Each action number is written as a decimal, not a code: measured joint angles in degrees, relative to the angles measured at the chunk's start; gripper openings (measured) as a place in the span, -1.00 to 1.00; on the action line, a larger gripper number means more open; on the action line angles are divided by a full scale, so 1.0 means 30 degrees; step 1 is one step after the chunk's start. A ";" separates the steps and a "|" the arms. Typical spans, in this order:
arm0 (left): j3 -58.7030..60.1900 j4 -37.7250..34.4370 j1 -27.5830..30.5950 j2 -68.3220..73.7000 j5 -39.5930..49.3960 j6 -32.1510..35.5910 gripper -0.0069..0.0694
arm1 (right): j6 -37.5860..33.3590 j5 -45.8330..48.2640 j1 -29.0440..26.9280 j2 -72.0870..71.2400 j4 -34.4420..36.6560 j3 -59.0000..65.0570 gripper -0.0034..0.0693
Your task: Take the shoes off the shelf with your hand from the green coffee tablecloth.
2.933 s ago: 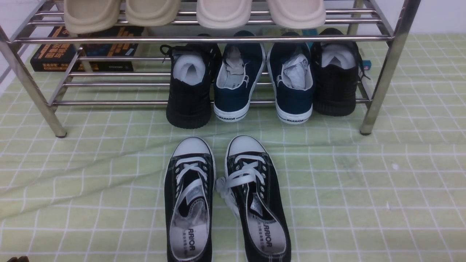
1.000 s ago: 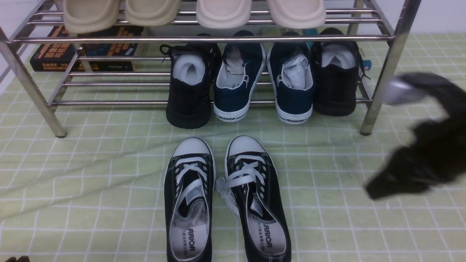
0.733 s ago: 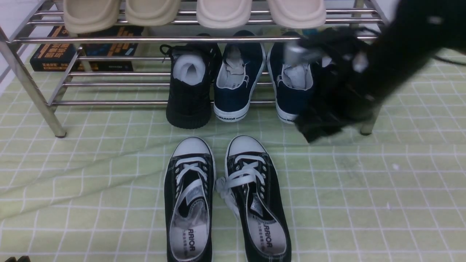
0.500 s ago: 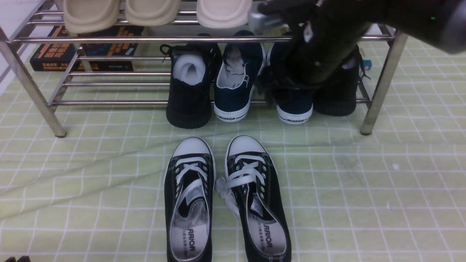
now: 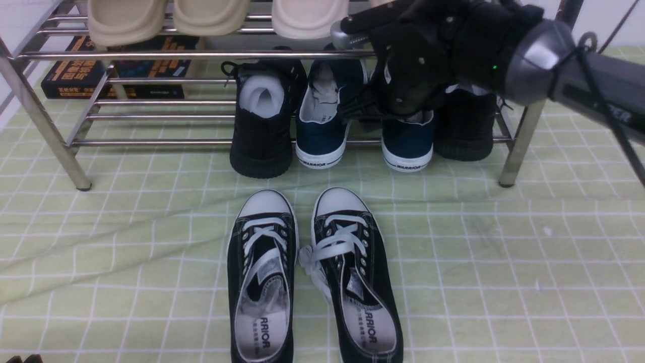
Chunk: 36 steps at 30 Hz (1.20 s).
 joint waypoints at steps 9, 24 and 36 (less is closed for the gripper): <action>0.0000 0.0000 0.0000 0.0000 0.0000 0.0000 -0.41 | 0.0329 -0.0133 0.0000 0.1009 -0.1079 0.0000 -0.22; 0.0000 0.0000 0.0000 0.0000 0.0000 0.0000 -0.40 | -0.1354 0.7368 0.3884 -0.3794 0.1165 -0.0020 -0.78; 0.0000 0.0039 0.0000 0.0000 0.0000 0.0000 -0.37 | 0.2755 0.7228 0.6917 -0.8440 0.0905 0.8039 -0.78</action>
